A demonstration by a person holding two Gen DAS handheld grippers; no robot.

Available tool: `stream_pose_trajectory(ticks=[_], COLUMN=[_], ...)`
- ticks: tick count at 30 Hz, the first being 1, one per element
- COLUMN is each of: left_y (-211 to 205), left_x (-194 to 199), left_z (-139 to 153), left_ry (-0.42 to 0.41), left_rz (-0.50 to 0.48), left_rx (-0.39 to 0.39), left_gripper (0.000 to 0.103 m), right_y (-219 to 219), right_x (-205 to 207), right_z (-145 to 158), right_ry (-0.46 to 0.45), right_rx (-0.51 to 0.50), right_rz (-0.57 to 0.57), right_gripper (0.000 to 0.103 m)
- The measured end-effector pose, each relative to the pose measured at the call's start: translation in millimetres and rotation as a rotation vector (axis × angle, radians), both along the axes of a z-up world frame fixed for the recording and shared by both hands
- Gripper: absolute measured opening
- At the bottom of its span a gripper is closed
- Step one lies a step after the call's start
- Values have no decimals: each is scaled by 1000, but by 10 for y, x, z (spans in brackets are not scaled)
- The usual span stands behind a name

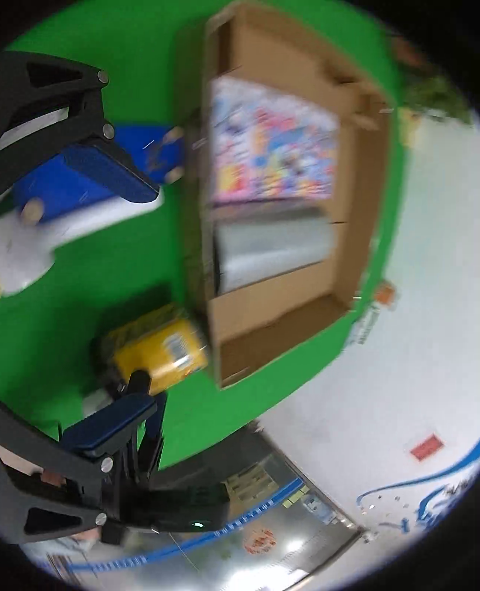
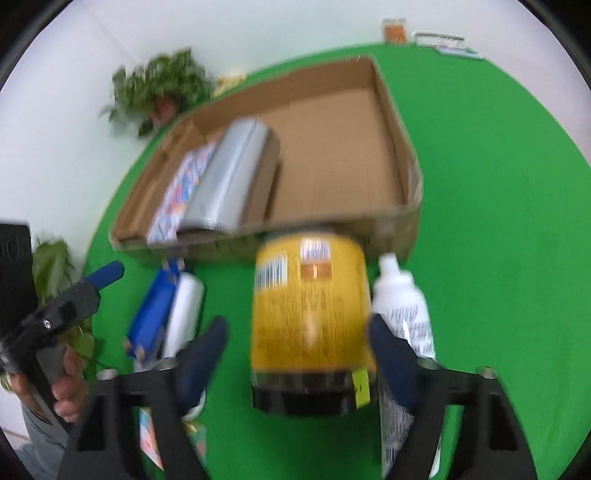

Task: Organize rigid objects
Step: 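Grasp the yellow-labelled jar with the right gripper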

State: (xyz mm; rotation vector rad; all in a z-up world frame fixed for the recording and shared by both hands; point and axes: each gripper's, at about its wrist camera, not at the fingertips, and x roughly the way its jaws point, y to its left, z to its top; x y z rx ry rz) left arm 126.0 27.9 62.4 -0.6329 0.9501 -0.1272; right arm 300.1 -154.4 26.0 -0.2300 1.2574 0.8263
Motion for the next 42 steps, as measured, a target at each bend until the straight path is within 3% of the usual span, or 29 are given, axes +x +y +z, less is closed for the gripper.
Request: stream_pose_trajectory(ticks=[3, 6, 8, 9, 10, 11, 12, 14, 17, 22, 25, 26, 33, 36, 42], left_y=[-43, -99, -130, -141, -142, -141, -127, -77, -8, -42, -103, -106, -219, -267, -318], left_x=[9, 59, 122, 157, 172, 189, 199, 210, 255, 341, 395, 410, 456, 451, 370], left_z=[-85, -108, -135, -166, -193, -212, -233, -286, -402, -513, -503, -525, -559, -507, -97], left_ry=[41, 73, 94, 108, 124, 140, 150, 177, 213, 259, 284, 301, 295, 254, 108], left_rz=[-19, -31, -59, -72, -82, -86, -83, -62, -35, -56, -75, -74, -70, -93, -91], left_rx=[-111, -133, -180, -209, -223, -229, -234, -233, -228, -188, -148, -147, -111, -128, -90], left_gripper=[102, 102, 102, 102, 102, 102, 102, 102, 102, 101, 90, 85, 84, 84, 83], right_y=[-73, 14, 209, 225, 224, 212, 174, 93, 26, 187, 289, 317, 398, 370, 271], right_x=[-138, -393, -572, -654, -720, -752, -770, -711, -507, -337, -360, -380, -463, -552, -616], right_z=[44, 94, 140, 175, 219, 259, 307, 316, 109, -231, -322, -329, -332, -213, 220], right_ry=[-40, -100, -58, -18, 7, 4, -8, 27, 170, 319, 364, 356, 269, 177, 44], right_rx=[-4, -26, 19, 64, 103, 126, 148, 172, 168, 144, 146, 131, 89, 75, 135], right_rz=[12, 74, 129, 163, 183, 185, 178, 149, 71, 56, 82, 91, 87, 79, 50], right_gripper=[56, 55, 56, 59, 71, 82, 83, 83, 83, 79, 79, 81, 83, 82, 82])
